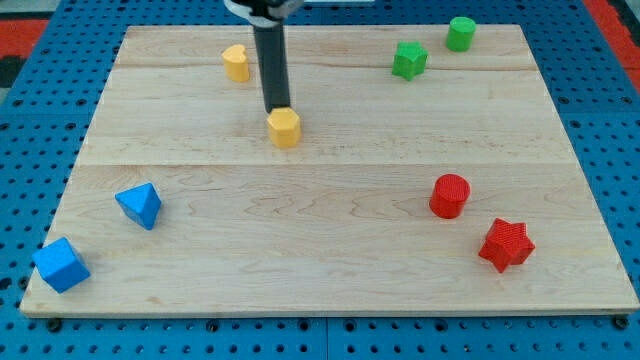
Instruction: Place the yellow hexagon at the center of the board
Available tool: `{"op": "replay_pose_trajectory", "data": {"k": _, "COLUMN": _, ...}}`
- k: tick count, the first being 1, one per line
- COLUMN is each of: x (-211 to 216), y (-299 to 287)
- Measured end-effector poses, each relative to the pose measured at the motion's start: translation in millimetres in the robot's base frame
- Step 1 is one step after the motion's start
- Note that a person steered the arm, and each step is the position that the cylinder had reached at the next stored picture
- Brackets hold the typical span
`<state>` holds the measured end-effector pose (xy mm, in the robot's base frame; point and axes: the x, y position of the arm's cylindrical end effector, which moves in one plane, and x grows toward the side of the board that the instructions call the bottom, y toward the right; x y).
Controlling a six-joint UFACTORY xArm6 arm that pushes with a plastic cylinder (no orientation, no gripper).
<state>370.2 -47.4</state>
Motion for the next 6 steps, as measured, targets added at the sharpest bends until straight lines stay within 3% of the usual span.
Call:
{"op": "replay_pose_trajectory", "data": {"k": 1, "x": -0.8, "y": -16.5}}
{"op": "replay_pose_trajectory", "data": {"k": 3, "x": 66.2, "y": -35.1}}
{"op": "replay_pose_trajectory", "data": {"k": 5, "x": 66.2, "y": 30.4}}
{"op": "replay_pose_trajectory", "data": {"k": 6, "x": 66.4, "y": 30.8}}
